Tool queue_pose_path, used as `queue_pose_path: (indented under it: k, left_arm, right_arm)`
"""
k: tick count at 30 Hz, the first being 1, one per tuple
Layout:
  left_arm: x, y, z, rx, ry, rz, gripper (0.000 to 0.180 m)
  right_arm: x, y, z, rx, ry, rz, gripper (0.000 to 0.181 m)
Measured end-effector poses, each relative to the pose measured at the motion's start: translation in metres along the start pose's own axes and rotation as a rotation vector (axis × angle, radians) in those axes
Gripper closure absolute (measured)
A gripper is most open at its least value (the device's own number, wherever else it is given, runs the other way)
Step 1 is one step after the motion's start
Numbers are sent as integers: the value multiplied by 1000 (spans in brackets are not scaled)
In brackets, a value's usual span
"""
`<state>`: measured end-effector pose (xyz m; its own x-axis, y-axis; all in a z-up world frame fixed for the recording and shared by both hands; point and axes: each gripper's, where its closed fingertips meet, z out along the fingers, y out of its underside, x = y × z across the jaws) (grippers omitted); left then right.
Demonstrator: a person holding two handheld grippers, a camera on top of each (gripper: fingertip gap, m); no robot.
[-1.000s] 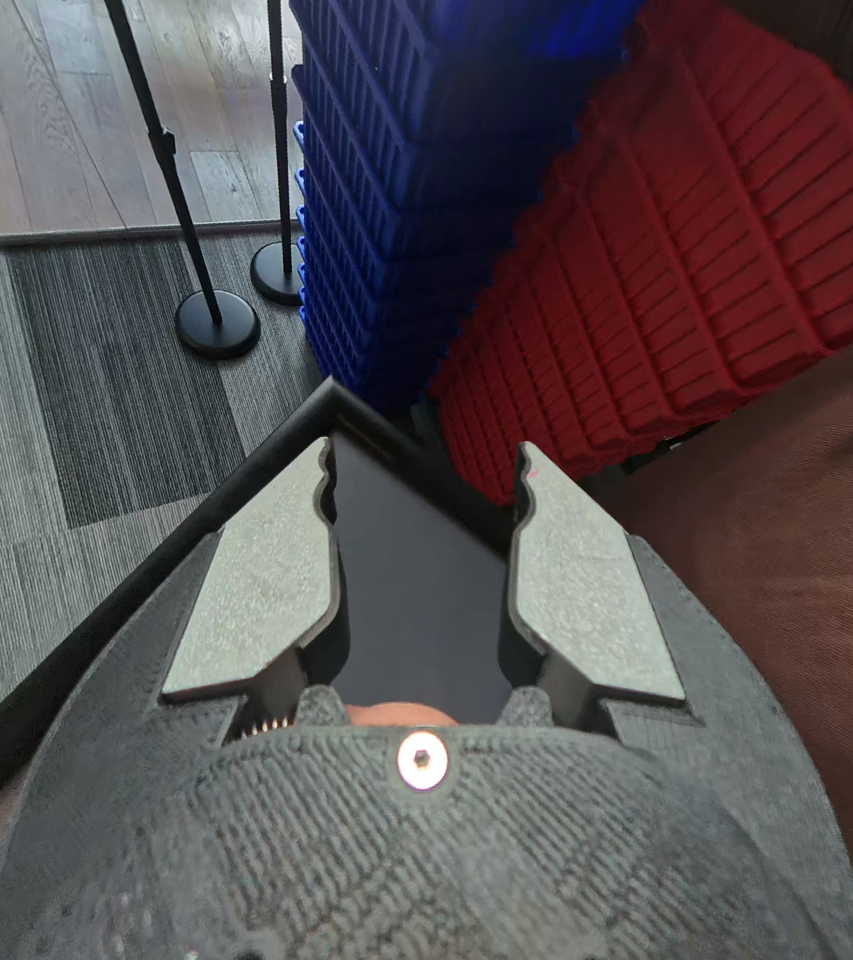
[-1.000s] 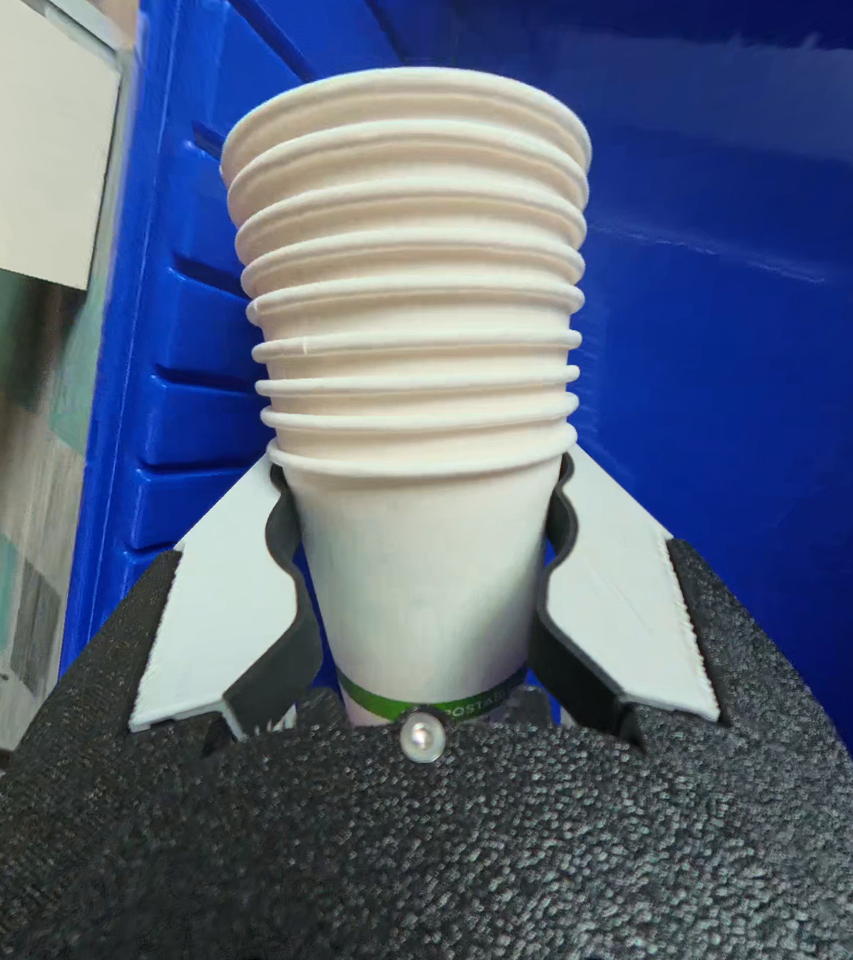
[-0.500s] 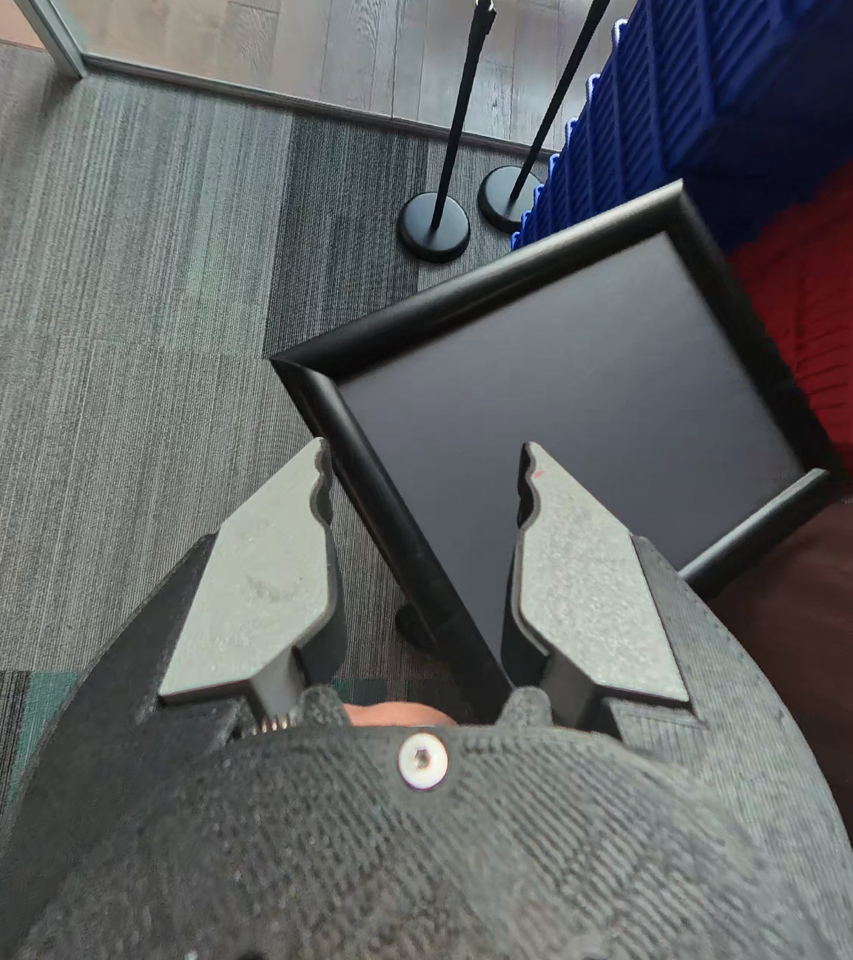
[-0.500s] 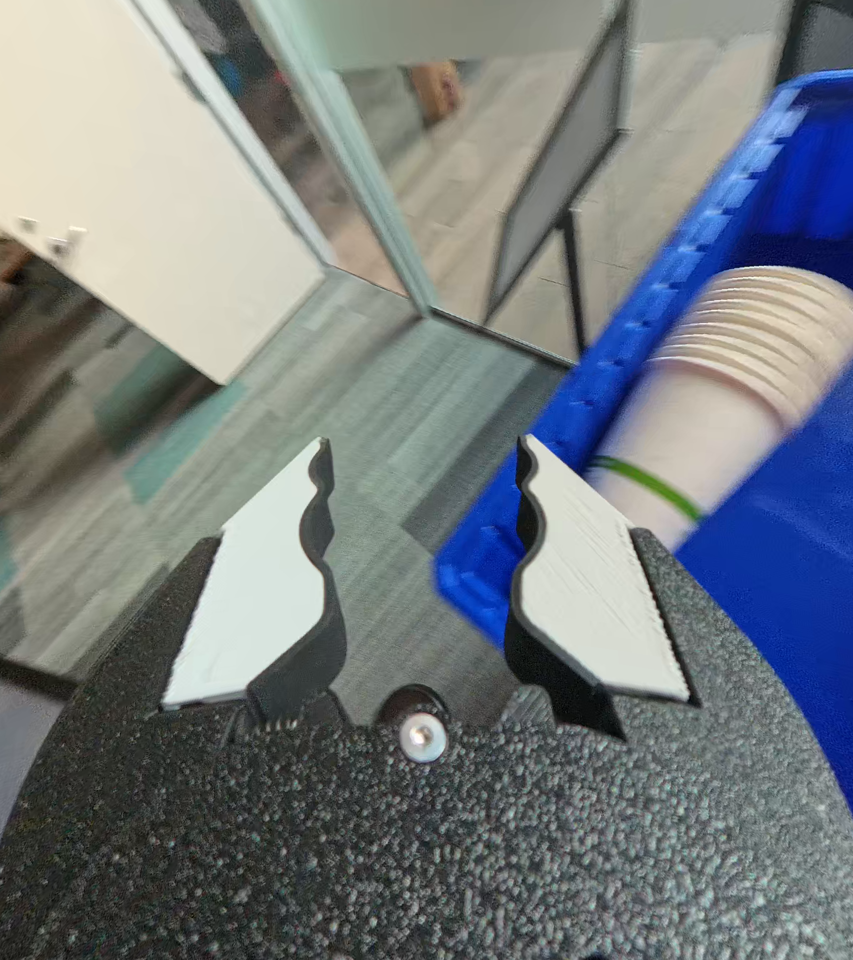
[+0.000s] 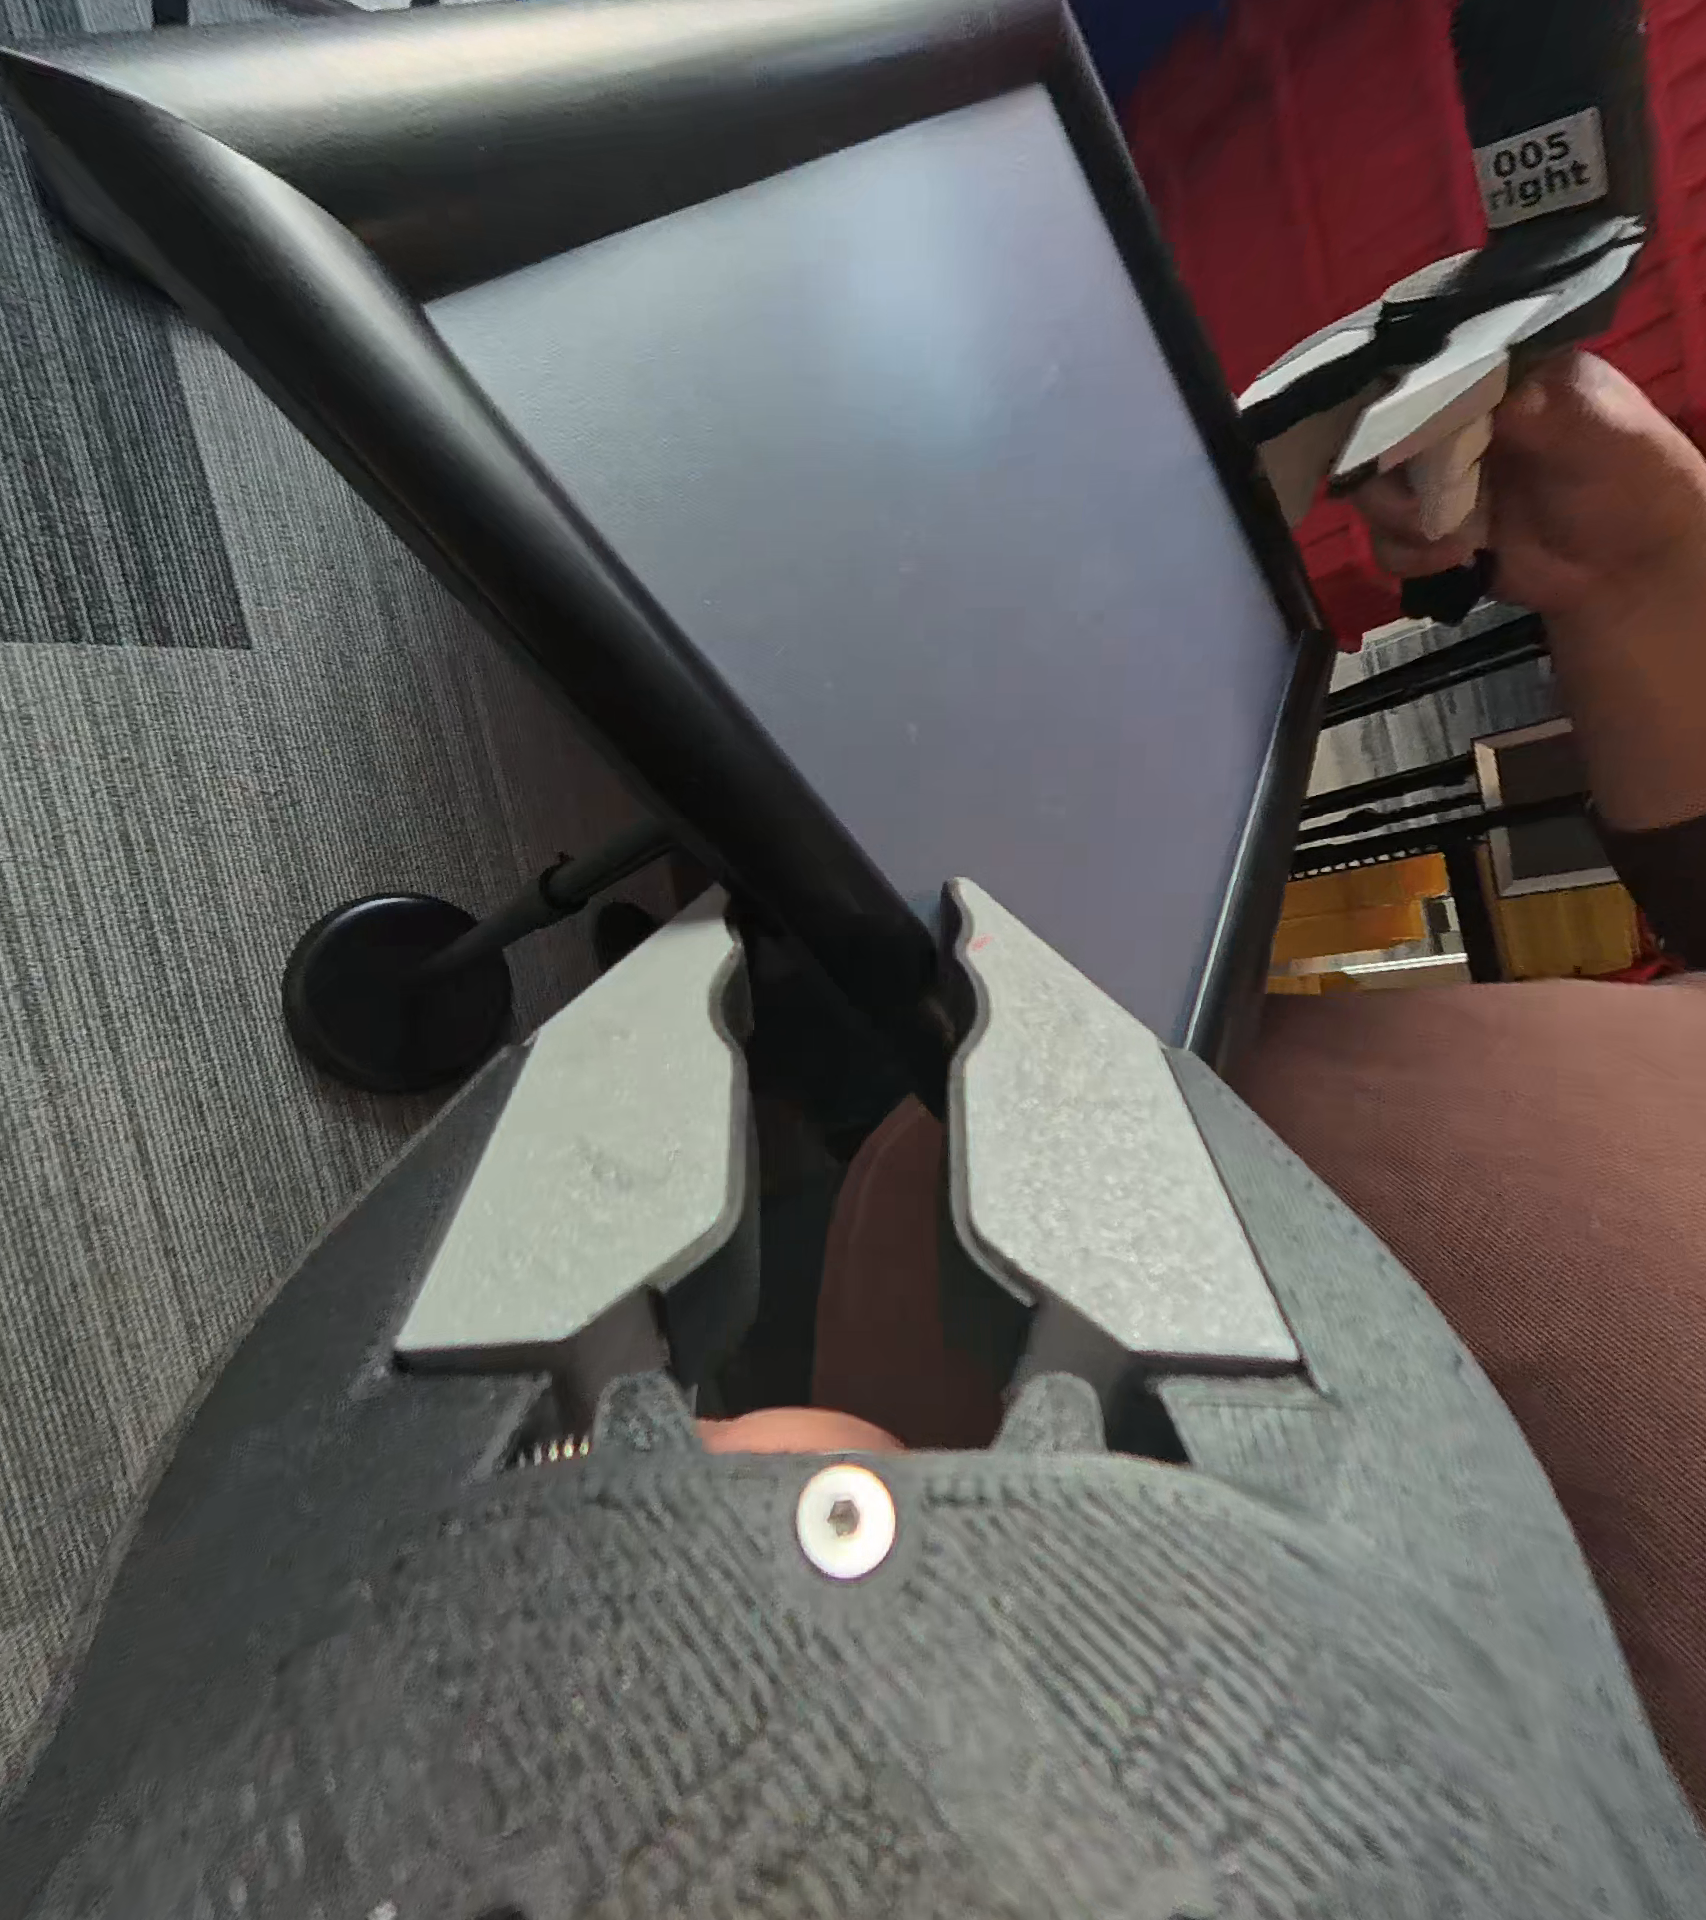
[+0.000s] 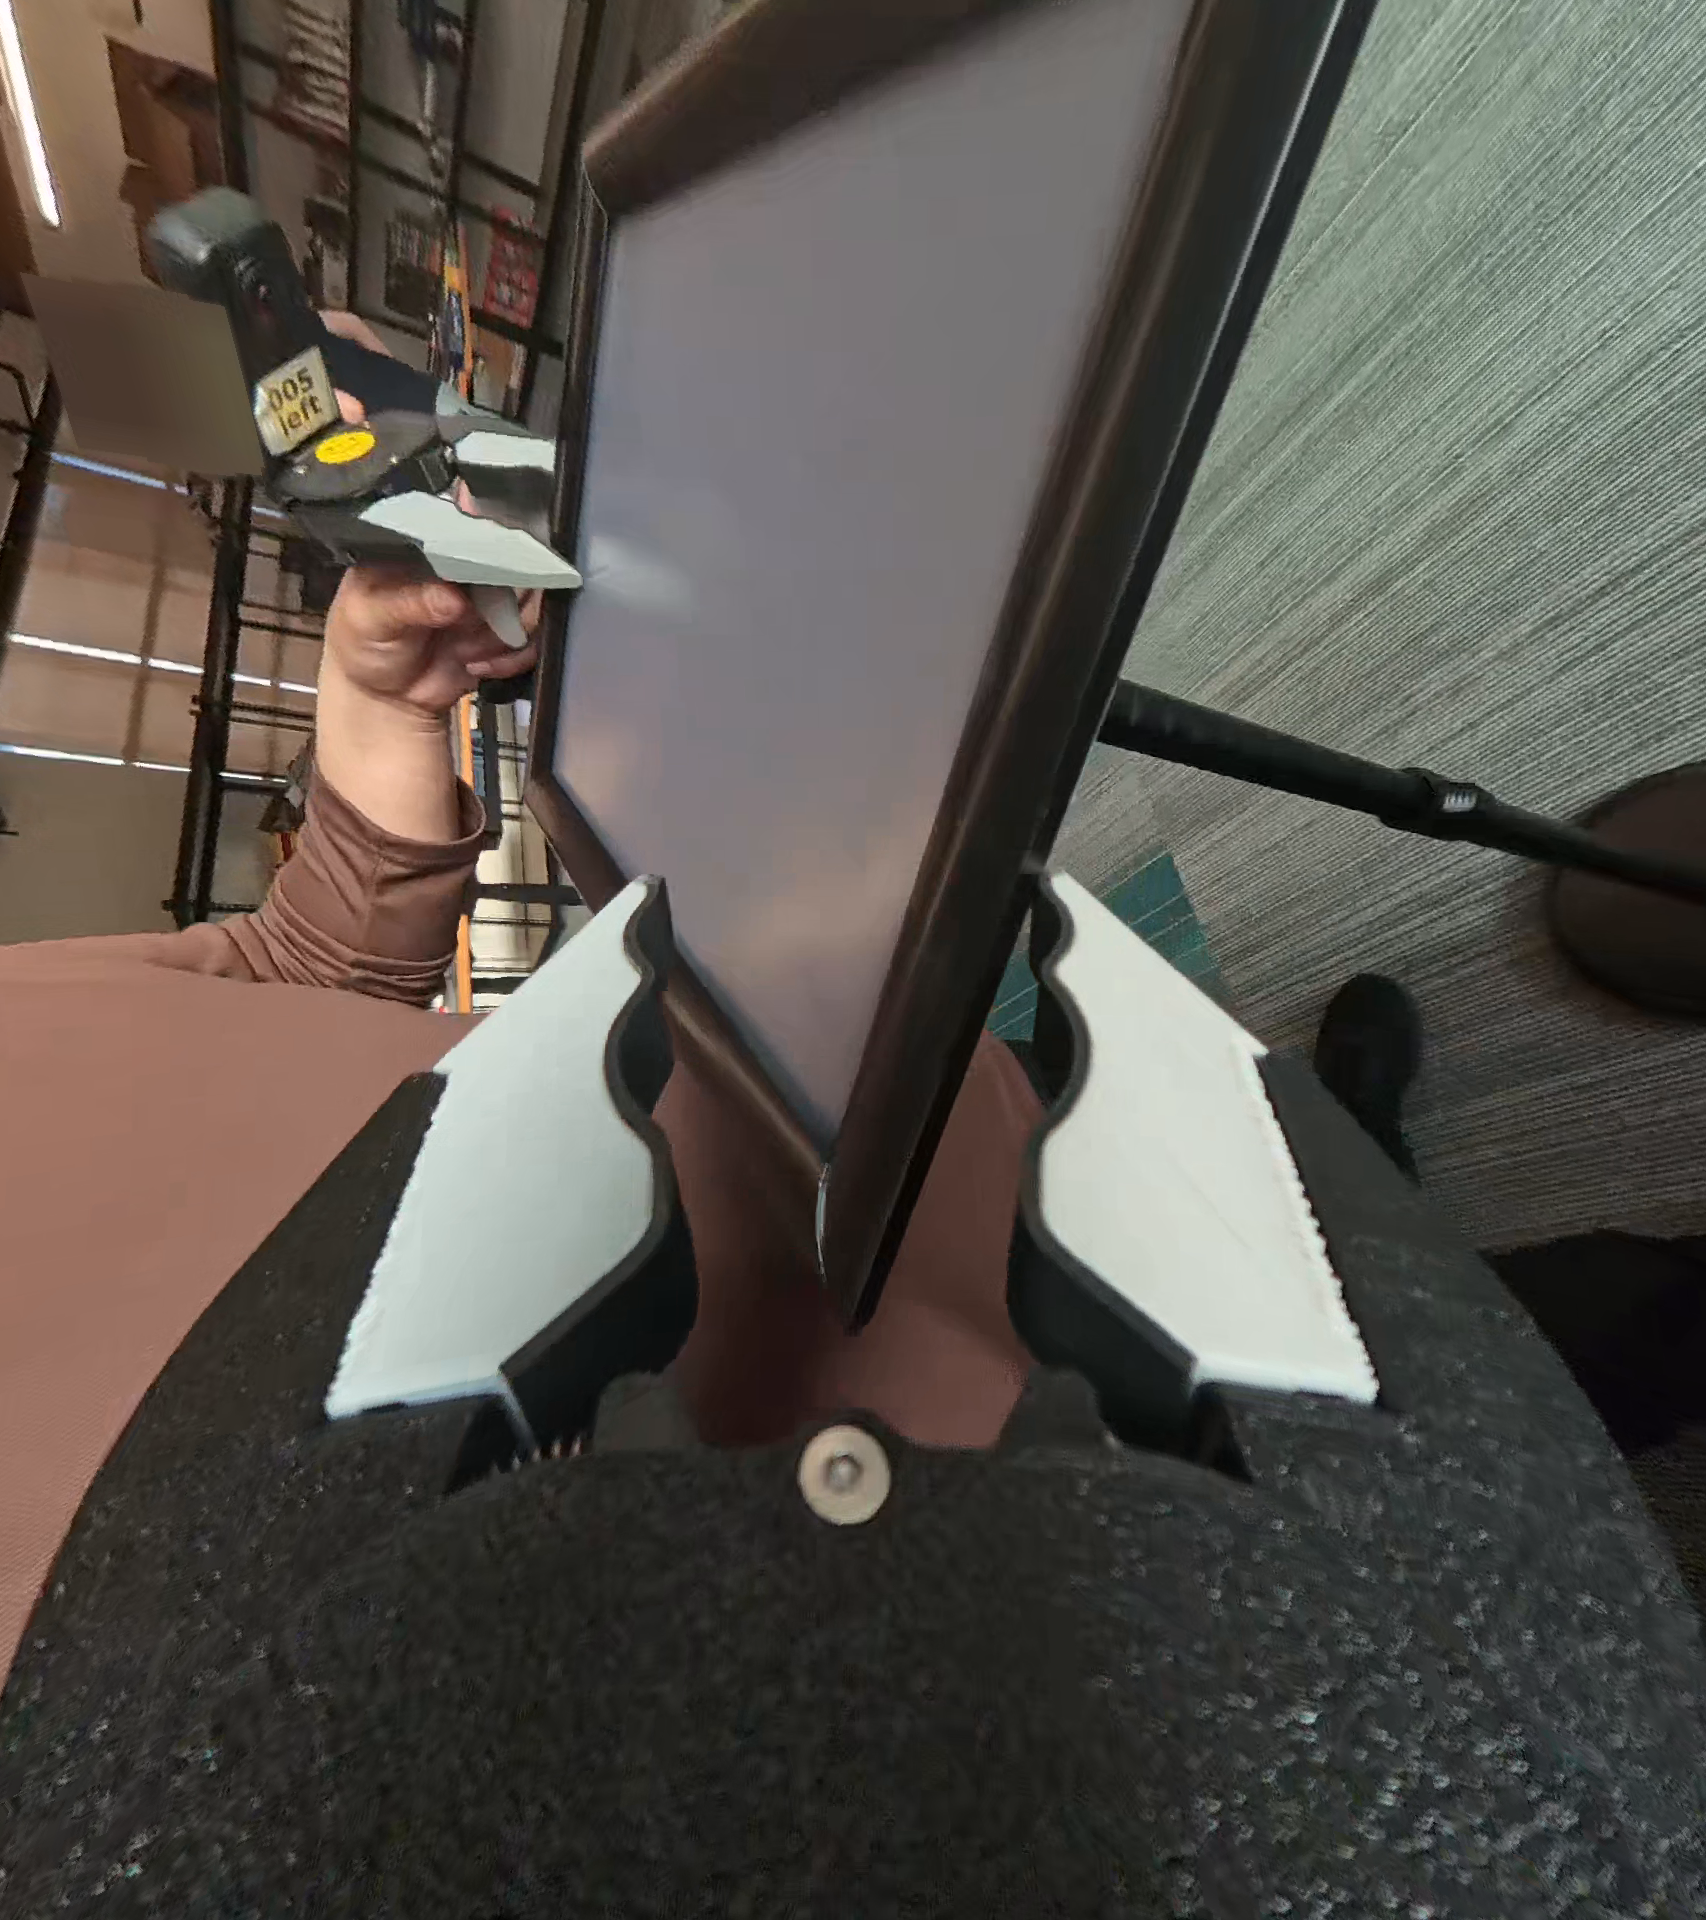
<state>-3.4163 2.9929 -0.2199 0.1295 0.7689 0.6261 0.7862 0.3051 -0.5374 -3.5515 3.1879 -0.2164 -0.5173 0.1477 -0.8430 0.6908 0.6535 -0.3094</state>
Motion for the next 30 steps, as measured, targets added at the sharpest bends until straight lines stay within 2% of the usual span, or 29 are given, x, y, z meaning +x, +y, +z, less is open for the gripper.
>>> queue_pose_path:
  k: [1, 3, 4, 8, 13, 17, 19, 22, 24, 26, 27, 28, 30]
  left_arm:
    - [-1, 0, 1, 8, 9, 0, 147]
    - [-6, 10, 6, -14, 16, 2, 145]
    - [-6, 15, 11, -19, 35, -19, 146]
    - [-1, 47, 37, -44, 120, -103, 145]
    - [-14, 66, 64, -15, 110, -194, 134]
    - [-17, 70, 74, 7, 105, -178, 130]
    - [-14, 83, 77, -72, 91, -118, 132]
    - [-26, 82, 59, -134, -29, -15, 124]
    - [-37, 54, 30, -85, -139, 96, 118]
    - [-47, 2, -2, -3, -255, 235, 121]
    - [-49, -26, -13, 25, -291, 283, 115]
    - [-45, -52, -14, 32, -279, 314, 107]
    - [-20, -86, 8, -53, -106, 319, 93]
  right_arm:
    - [3, 1, 1, 1, 35, -6, 121]
    - [9, -2, -3, 7, 102, -13, 153]
    - [8, -7, -6, 27, 111, -22, 162]
    - [-7, -35, -21, 76, 167, -103, 166]
    - [-33, -59, -14, -34, 327, -365, 163]
    - [-42, -76, -8, -99, 444, -510, 161]
    - [-46, -82, -7, -108, 420, -509, 162]
    - [-52, -81, 1, -150, 340, -516, 162]
    - [-56, -82, 6, -148, 319, -531, 161]
    - [-57, -83, 8, -148, 318, -547, 161]
    - [-57, -83, 8, -151, 317, -556, 161]
    - [-57, -83, 7, -153, 316, -568, 161]
    - [-57, -82, 6, -155, 308, -596, 161]
